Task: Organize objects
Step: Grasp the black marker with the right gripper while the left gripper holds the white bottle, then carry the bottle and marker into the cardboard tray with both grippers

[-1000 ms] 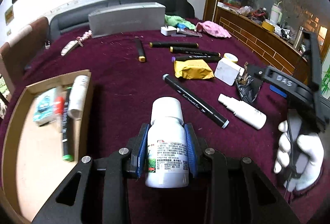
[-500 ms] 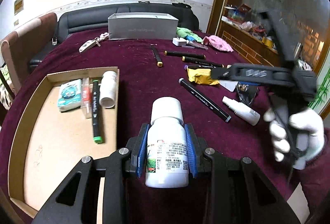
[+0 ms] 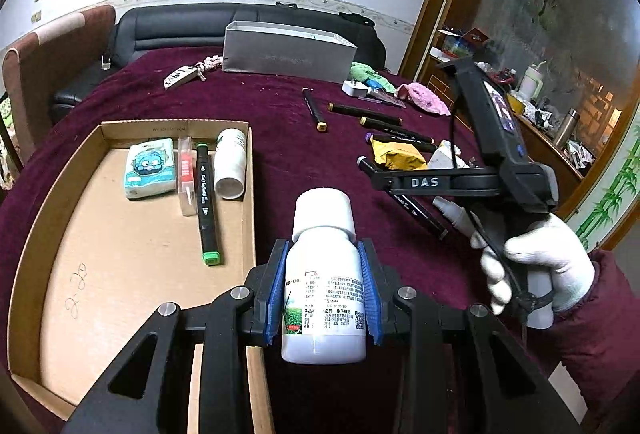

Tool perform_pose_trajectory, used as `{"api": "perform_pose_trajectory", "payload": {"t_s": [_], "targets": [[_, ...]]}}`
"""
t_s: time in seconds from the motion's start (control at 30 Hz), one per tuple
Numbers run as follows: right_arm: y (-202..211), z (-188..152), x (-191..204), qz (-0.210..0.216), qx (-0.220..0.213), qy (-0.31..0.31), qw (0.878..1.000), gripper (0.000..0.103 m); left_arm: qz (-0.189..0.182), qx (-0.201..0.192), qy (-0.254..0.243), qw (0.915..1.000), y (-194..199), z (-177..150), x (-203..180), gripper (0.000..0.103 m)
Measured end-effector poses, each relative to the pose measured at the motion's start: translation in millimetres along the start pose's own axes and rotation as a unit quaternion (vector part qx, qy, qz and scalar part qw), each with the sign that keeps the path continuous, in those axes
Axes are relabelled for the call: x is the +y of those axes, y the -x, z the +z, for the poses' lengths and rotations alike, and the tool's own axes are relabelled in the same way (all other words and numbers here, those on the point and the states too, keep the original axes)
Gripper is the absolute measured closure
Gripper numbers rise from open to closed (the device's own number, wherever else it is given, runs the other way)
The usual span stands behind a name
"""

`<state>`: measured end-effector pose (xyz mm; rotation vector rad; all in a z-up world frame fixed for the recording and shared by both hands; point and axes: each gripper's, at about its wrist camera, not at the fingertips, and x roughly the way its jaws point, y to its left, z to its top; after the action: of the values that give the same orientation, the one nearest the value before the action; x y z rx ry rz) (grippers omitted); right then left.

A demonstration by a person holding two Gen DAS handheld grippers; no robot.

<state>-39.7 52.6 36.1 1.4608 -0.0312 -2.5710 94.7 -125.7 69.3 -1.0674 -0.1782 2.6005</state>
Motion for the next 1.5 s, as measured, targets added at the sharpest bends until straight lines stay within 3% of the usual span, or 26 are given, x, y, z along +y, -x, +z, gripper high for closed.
{"api": "perform_pose_trajectory", "payload": {"t_s": [0.23, 0.53, 0.6, 0.77, 0.8, 1.27, 1.5], "targets": [[-7, -2, 2, -0.017, 0.009, 0.007, 1.0, 0.037, -0.005, 0.0, 0.007, 1.0, 0, 0, 1, 0.074], [-17, -11, 14, -0.052, 0.017, 0.034, 0.998, 0.047, -0.007, 0.003, 0.01, 0.9999, 2, -3, 1, 0.074], [-16, -11, 15, -0.053, 0.017, 0.031, 0.998, 0.053, -0.007, 0.003, 0.01, 0.9999, 3, -3, 1, 0.074], [-14, -13, 17, -0.054, 0.018, 0.03, 0.998, 0.089, -0.008, 0.002, 0.012, 0.9999, 7, -5, 3, 0.074], [-13, -14, 16, -0.054, 0.019, 0.027, 0.998, 0.091, -0.007, 0.001, 0.013, 0.9999, 9, -6, 3, 0.074], [41, -36, 1, 0.055, -0.02, -0.051, 0.997, 0.091, 0.007, -0.027, 0.032, 0.9991, 40, -7, 23, 0.074], [79, -30, 34, 0.111, -0.044, -0.033, 0.992, 0.09, 0.06, -0.058, 0.061, 0.9947, 73, -2, 72, 0.074]]}}
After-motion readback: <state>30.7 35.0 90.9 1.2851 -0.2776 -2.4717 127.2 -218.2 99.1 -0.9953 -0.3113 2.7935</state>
